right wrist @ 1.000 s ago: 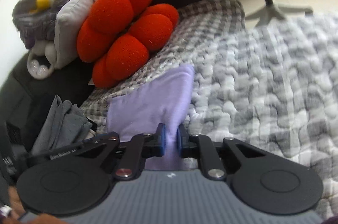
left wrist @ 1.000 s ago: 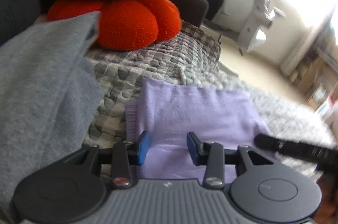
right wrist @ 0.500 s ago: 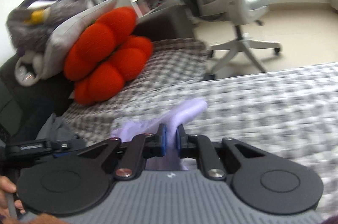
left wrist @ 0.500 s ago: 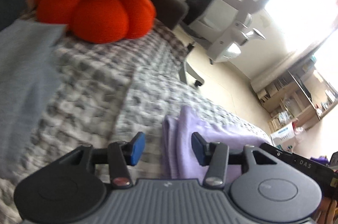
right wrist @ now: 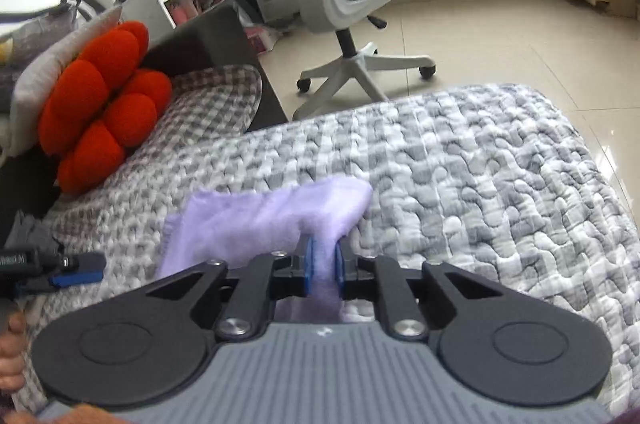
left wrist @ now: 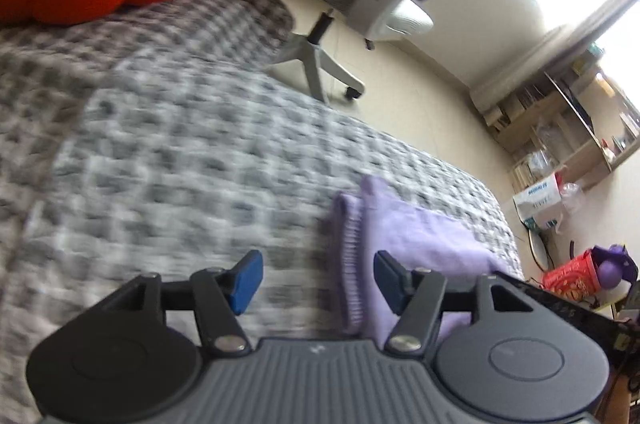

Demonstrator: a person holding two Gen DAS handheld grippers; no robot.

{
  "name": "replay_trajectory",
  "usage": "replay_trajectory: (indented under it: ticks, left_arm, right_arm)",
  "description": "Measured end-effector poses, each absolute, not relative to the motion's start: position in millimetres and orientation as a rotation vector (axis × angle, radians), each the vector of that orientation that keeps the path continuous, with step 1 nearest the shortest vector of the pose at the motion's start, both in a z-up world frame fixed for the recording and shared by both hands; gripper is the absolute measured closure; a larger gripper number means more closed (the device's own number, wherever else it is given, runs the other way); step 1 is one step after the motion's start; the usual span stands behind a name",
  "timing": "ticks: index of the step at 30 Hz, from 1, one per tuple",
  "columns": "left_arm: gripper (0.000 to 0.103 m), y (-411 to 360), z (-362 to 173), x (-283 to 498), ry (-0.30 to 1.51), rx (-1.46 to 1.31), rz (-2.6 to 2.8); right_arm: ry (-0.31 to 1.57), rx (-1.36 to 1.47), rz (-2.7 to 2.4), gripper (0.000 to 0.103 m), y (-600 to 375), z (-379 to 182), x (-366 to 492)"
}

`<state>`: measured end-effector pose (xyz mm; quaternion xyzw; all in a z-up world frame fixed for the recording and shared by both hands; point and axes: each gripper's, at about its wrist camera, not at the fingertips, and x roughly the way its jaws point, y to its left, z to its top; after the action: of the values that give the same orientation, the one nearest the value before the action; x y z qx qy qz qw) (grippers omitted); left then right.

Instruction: Fold clothes

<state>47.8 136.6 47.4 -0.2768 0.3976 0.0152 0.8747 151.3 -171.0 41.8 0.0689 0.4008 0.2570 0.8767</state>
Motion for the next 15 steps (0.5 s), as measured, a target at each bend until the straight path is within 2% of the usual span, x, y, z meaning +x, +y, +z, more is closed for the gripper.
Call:
replay_trajectory:
  ticks: [6,8,15]
  left_arm:
    - [0.036,106,33,69,0.859,-0.507,0.035]
    - [0.036,102,27,72,0.857,-0.506,0.033]
    - [0.033,95,14,85,0.856,-0.478,0.017]
  right_arm:
    - [0.821,0.175,0.585,0.079,-193,44,157]
    - [0.829,0.228,0.585,0.070,-206,39,163]
    - [0.921,0.540,0.623,0.070,-227,12,197]
